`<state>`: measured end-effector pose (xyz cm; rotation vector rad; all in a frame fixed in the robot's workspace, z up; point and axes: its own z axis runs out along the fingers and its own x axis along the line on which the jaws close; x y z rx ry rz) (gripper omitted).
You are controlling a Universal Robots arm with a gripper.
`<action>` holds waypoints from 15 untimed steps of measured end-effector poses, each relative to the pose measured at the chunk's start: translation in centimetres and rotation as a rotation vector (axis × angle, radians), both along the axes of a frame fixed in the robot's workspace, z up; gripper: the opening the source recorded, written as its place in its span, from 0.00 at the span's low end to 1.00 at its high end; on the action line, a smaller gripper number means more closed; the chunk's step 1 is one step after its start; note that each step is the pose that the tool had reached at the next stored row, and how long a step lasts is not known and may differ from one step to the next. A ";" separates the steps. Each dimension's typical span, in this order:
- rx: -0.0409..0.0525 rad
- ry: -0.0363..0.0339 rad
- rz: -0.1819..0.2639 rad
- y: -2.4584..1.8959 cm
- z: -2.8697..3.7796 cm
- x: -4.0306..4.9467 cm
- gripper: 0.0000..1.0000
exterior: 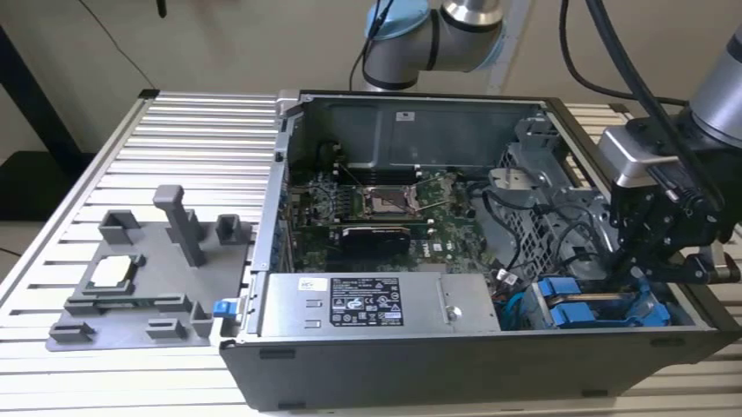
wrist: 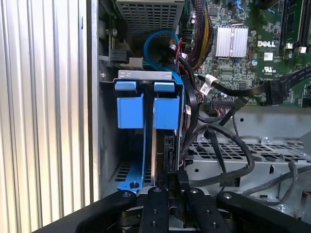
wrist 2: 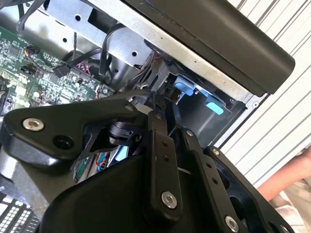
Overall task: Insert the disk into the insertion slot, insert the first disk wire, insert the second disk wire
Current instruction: 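Insert the first disk wire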
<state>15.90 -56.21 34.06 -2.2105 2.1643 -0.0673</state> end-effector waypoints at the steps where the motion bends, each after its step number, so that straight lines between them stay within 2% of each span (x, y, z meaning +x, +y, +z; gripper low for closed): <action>1: 0.0006 0.0000 0.000 0.00 0.02 0.00 0.19; 9: 0.0025 -0.0001 0.000 -0.14 -0.05 0.00 0.19; 15: 0.0084 -0.0006 0.000 -0.15 -0.13 0.03 0.19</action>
